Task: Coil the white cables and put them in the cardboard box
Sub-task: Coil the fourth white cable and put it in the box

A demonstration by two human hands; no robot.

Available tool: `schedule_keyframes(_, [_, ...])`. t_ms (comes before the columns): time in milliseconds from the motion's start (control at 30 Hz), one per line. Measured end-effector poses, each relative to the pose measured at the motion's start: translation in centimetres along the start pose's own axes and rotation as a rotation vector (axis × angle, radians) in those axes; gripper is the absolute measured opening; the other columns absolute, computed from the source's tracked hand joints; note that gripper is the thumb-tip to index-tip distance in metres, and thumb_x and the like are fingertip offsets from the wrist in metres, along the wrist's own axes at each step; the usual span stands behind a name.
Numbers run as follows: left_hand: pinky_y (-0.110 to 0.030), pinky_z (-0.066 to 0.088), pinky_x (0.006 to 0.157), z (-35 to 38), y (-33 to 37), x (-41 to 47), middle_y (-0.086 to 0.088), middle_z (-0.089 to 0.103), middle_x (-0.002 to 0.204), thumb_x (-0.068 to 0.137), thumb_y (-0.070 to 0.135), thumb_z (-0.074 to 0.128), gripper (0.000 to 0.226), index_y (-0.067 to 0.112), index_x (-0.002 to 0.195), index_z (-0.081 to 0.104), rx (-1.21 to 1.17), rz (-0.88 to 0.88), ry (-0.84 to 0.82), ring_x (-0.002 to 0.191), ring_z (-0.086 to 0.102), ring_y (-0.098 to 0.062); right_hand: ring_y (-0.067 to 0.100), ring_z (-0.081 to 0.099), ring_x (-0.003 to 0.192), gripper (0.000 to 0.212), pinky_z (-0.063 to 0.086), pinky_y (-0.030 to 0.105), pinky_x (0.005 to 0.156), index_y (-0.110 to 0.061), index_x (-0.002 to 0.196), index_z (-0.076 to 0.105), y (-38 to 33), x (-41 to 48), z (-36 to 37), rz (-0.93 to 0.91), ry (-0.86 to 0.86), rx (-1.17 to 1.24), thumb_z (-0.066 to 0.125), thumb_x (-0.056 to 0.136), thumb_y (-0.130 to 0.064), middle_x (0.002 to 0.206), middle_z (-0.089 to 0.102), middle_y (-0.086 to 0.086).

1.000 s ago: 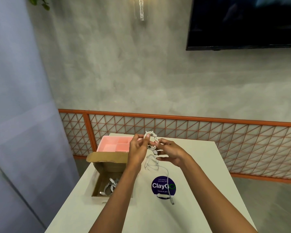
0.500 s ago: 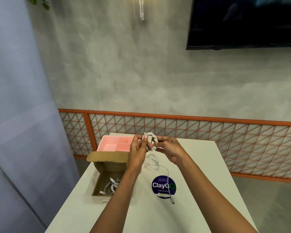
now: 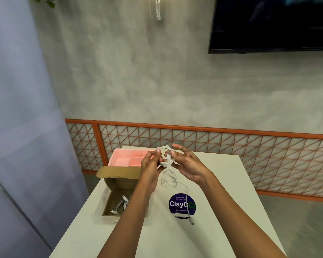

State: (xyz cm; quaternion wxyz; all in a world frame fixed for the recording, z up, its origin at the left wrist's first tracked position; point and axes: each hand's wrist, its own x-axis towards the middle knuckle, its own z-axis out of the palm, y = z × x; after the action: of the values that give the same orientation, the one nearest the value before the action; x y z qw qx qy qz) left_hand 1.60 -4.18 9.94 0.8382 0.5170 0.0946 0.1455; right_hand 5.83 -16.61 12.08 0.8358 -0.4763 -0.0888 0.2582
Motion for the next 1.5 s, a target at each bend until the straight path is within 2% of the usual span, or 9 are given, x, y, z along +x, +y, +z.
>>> schedule_keyframes(100, [-0.023, 0.052, 0.058, 0.0, -0.1, 0.0, 0.000, 0.051, 0.060, 0.096, 0.019, 0.052, 0.016, 0.011, 0.083, 0.058, 0.017, -0.012, -0.026, 0.057, 0.056, -0.009, 0.016, 0.068, 0.074, 0.015, 0.051, 0.036, 0.090, -0.007, 0.110, 0.054, 0.3, 0.0, 0.2, 0.015, -0.040, 0.144, 0.049, 0.095, -0.007, 0.084, 0.069, 0.010])
schedule_keyframes(200, [-0.027, 0.053, 0.067, -0.4, -0.4, 0.0, -0.004, 0.056, 0.069, 0.094, 0.020, 0.056, 0.014, 0.013, 0.082, 0.060, 0.089, -0.006, -0.046, 0.069, 0.057, -0.014, 0.011, 0.060, 0.058, 0.011, 0.059, 0.027, 0.068, -0.004, 0.103, 0.056, 0.6, 0.1, 0.6, 0.022, -0.027, 0.223, 0.047, 0.096, -0.006, 0.074, 0.058, 0.009])
schedule_keyframes(300, [-0.025, 0.052, 0.063, -1.1, -0.8, 0.0, -0.004, 0.057, 0.075, 0.093, 0.019, 0.057, 0.011, 0.012, 0.084, 0.060, 0.107, -0.030, -0.058, 0.075, 0.055, -0.015, 0.007, 0.050, 0.051, 0.013, 0.050, 0.015, 0.052, -0.006, 0.105, 0.055, 1.0, 0.1, 0.5, 0.030, 0.024, 0.176, 0.046, 0.096, -0.004, 0.071, 0.049, 0.008])
schedule_keyframes(633, [-0.022, 0.054, 0.058, -3.7, -1.0, -0.8, -0.009, 0.067, 0.085, 0.089, 0.015, 0.063, 0.021, -0.001, 0.103, 0.064, 0.312, -0.074, -0.043, 0.075, 0.064, -0.015, 0.018, 0.064, 0.087, 0.015, 0.053, 0.028, 0.076, -0.005, 0.105, 0.065, 2.8, -0.2, -1.8, -0.027, 0.076, -0.444, 0.059, 0.091, -0.007, 0.096, 0.068, 0.009])
schedule_keyframes(767, [-0.029, 0.057, 0.066, -6.0, -1.8, -1.3, -0.009, 0.070, 0.090, 0.087, 0.015, 0.065, 0.019, 0.004, 0.102, 0.068, 0.433, -0.157, -0.086, 0.085, 0.067, -0.021, 0.020, 0.064, 0.077, 0.017, 0.056, 0.024, 0.067, 0.003, 0.099, 0.068, 4.3, -0.5, -2.5, 0.050, 0.103, -0.586, 0.068, 0.083, -0.001, 0.091, 0.068, 0.015])
schedule_keyframes(867, [-0.035, 0.059, 0.075, -7.8, -2.9, -1.6, -0.013, 0.071, 0.099, 0.085, 0.017, 0.067, 0.024, 0.004, 0.106, 0.069, 0.495, -0.225, -0.048, 0.094, 0.068, -0.028, 0.019, 0.064, 0.066, 0.015, 0.055, 0.020, 0.059, 0.004, 0.093, 0.069, 6.3, -0.5, -2.3, 0.108, 0.150, -0.603, 0.072, 0.078, 0.001, 0.080, 0.067, 0.013])
schedule_keyframes(1067, [-0.043, 0.057, 0.083, -12.7, -5.1, -2.2, -0.015, 0.070, 0.105, 0.086, 0.015, 0.067, 0.026, 0.001, 0.107, 0.069, 0.492, -0.393, 0.011, 0.097, 0.068, -0.030, 0.025, 0.062, 0.064, 0.016, 0.059, 0.029, 0.067, 0.008, 0.090, 0.069, 12.2, 0.5, -1.8, 0.228, 0.226, -0.599, 0.073, 0.076, 0.003, 0.079, 0.067, 0.018])
schedule_keyframes(1267, [-0.018, 0.054, 0.052, -16.9, -5.8, -2.7, -0.015, 0.066, 0.095, 0.089, 0.000, 0.060, 0.013, -0.002, 0.101, 0.065, 0.351, -0.398, 0.197, 0.074, 0.064, -0.018, 0.030, 0.062, 0.071, 0.006, 0.057, 0.043, 0.083, 0.000, 0.077, 0.069, 17.5, 2.1, 0.2, 0.333, 0.321, -0.561, 0.072, 0.074, 0.005, 0.085, 0.067, 0.022])
schedule_keyframes(1500, [-0.018, 0.054, 0.055, -22.0, -5.0, -0.3, -0.012, 0.067, 0.094, 0.093, 0.001, 0.054, 0.015, -0.001, 0.101, 0.066, 0.436, -0.300, 0.389, 0.074, 0.064, -0.018, 0.023, 0.068, 0.069, 0.009, 0.059, 0.024, 0.063, -0.002, 0.075, 0.066, 21.3, 6.5, 4.1, 0.393, 0.421, -0.400, 0.073, 0.077, 0.003, 0.092, 0.065, 0.020])
